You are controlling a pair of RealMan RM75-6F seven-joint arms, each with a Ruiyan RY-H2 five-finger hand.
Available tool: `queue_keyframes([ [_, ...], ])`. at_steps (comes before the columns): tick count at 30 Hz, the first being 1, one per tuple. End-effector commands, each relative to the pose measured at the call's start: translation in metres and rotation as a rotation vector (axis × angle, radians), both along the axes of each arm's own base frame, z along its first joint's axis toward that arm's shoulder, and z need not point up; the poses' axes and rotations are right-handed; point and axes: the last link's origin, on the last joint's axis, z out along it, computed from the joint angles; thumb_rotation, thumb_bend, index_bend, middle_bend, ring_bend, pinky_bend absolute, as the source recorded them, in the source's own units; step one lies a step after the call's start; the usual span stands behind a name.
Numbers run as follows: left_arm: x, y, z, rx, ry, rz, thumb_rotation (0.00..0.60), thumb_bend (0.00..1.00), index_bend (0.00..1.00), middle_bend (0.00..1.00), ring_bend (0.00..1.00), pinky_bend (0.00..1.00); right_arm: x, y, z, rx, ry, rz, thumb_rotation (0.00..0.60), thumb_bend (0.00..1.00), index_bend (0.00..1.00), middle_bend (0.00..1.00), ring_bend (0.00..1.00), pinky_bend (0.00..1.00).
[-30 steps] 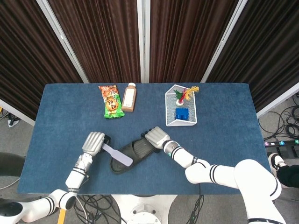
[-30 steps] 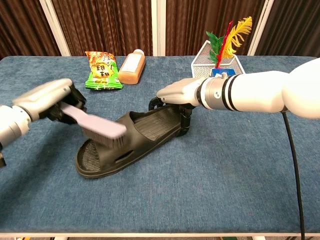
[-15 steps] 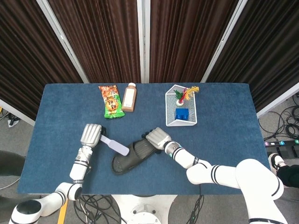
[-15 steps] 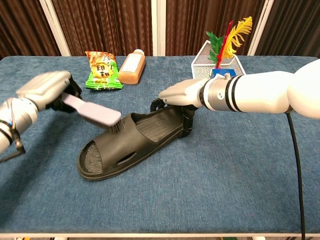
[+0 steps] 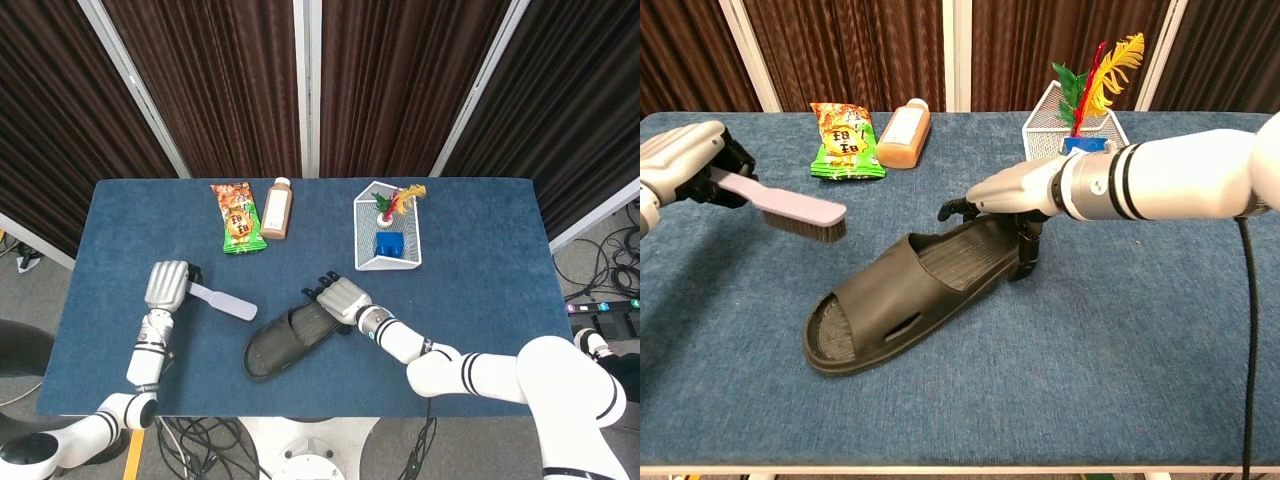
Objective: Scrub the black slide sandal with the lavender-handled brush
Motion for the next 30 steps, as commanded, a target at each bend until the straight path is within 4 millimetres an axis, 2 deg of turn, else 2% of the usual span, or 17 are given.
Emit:
queue_keyframes([
  [1, -0.006, -0.002, 0.002, -0.034, 0.048, 0.039, 0.461, 0.75, 0.65, 0.74, 0.69, 1.00, -0.002, 0.001, 0.022, -0.037, -0.024, -0.002, 0.600, 0.12, 0.00, 0.00, 0.00, 0.00],
  [3, -0.007, -0.001, 0.002, -0.049, 0.067, 0.051, 0.408, 0.69, 0.53, 0.64, 0.61, 0.99, -0.003, 0.001, 0.035, -0.060, -0.042, -0.008, 0.600, 0.12, 0.00, 0.00, 0.00, 0.00],
  [5, -0.007, -0.001, 0.002, -0.072, 0.089, 0.063, 0.375, 0.62, 0.43, 0.55, 0.52, 0.94, -0.005, 0.002, 0.051, -0.085, -0.061, -0.015, 0.600, 0.12, 0.00, 0.00, 0.00, 0.00],
  [7, -0.007, -0.001, 0.003, -0.087, 0.102, 0.077, 0.367, 0.51, 0.34, 0.45, 0.42, 0.81, -0.008, 0.003, 0.068, -0.114, -0.076, -0.016, 0.600, 0.12, 0.00, 0.00, 0.00, 0.00],
  [10, -0.007, -0.002, 0.005, -0.106, 0.116, 0.094, 0.371, 0.37, 0.25, 0.33, 0.29, 0.61, -0.014, 0.007, 0.092, -0.158, -0.098, -0.020, 0.600, 0.12, 0.00, 0.00, 0.00, 0.00],
  [14, -0.008, -0.002, 0.013, -0.114, 0.170, 0.099, 0.375, 0.26, 0.19, 0.23, 0.19, 0.44, -0.029, 0.015, 0.123, -0.219, -0.122, -0.034, 0.600, 0.12, 0.00, 0.00, 0.00, 0.00],
  [18, -0.008, -0.004, 0.019, -0.140, 0.182, 0.116, 0.378, 0.19, 0.17, 0.19, 0.16, 0.40, -0.049, 0.025, 0.153, -0.277, -0.136, -0.060, 0.600, 0.12, 0.00, 0.00, 0.00, 0.00],
  [21, -0.010, -0.008, 0.032, -0.144, 0.188, 0.116, 0.378, 0.17, 0.16, 0.19, 0.16, 0.39, -0.068, 0.036, 0.177, -0.325, -0.143, -0.080, 0.600, 0.12, 0.00, 0.00, 0.00, 0.00],
  [22, -0.011, -0.011, 0.038, -0.147, 0.189, 0.113, 0.391, 0.16, 0.16, 0.19, 0.16, 0.38, -0.077, 0.041, 0.186, -0.347, -0.144, -0.091, 0.600, 0.12, 0.00, 0.00, 0.00, 0.00],
  [26, -0.021, -0.028, 0.068, -0.145, 0.177, 0.103, 0.584, 0.16, 0.16, 0.19, 0.16, 0.34, -0.106, 0.062, 0.216, -0.426, -0.144, -0.127, 0.600, 0.12, 0.00, 0.00, 0.00, 0.00],
  [30, -0.037, -0.050, 0.105, -0.049, 0.163, 0.102, 0.600, 0.16, 0.17, 0.19, 0.16, 0.33, -0.140, 0.085, 0.240, -0.530, -0.176, -0.181, 0.600, 0.13, 0.00, 0.02, 0.00, 0.00],
])
